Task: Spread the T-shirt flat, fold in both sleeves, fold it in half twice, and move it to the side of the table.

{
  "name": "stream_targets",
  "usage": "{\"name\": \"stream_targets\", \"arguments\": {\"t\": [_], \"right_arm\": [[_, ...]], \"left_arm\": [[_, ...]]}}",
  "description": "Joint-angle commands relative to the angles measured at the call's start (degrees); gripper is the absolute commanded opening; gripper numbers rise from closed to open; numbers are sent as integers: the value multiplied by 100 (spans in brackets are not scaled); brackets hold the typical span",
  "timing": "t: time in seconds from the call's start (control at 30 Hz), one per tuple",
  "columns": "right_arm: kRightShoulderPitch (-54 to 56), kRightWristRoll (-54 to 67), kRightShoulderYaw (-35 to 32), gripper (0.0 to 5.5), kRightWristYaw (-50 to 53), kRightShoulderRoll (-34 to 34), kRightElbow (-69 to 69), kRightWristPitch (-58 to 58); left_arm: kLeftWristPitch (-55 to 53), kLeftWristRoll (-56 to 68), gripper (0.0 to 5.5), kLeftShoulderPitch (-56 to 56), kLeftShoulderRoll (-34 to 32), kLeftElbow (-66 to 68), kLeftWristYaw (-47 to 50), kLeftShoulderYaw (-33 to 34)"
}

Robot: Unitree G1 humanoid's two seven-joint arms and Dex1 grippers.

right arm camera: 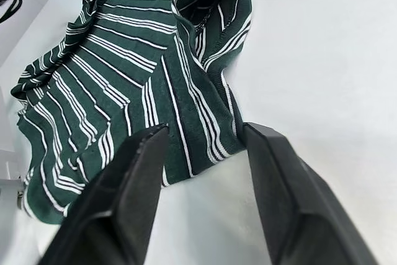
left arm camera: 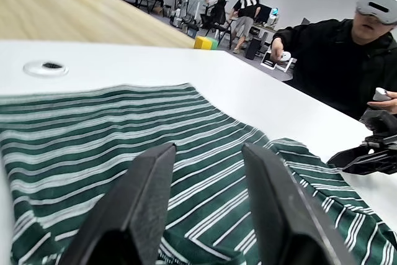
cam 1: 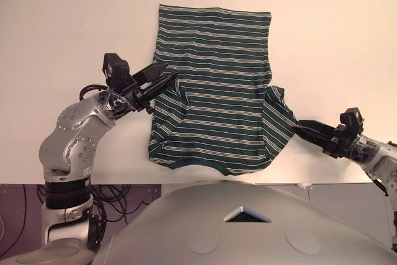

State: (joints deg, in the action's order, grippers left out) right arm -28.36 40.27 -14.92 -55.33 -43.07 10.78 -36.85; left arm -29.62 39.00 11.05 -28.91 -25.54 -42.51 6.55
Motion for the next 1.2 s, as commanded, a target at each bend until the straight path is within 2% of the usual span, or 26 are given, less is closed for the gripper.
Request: {"name": "stream_targets", "arguments": {"t": [0.03,0.2,0.33,0.43,0.63,0.77,1.03,1.2], "right_arm": [[20,-53,74,132,101,132,43,-91],[27,51,40,55,154,163,139,-199],[41,437,-132,2,122,254,447,-511],[82,920,-279,2,166,321,768,-835],[212,1595,-190,2,595,467,1584,-1219],[749,1740,249,2,1089,714,1753,-1481],[1586,1374,1261,2,1813,1138,1591,-1661],[1626,1374,1439,84,1797,1110,1634,-1725]], "left_arm": [[614,-428,193,288,-174,-190,-234,48],[2065,-1425,193,759,-389,59,-492,281],[3743,-1929,193,1222,-632,781,-1202,614],[4595,-1979,193,1419,-779,1270,-1691,712],[6727,-3261,193,1585,-1483,2714,-2215,407],[7775,-4197,193,1493,-1687,3382,-1869,122],[9100,-5412,193,1329,-1918,3951,-934,-459],[9507,-5767,193,1184,-2005,4029,-409,-722]]}}
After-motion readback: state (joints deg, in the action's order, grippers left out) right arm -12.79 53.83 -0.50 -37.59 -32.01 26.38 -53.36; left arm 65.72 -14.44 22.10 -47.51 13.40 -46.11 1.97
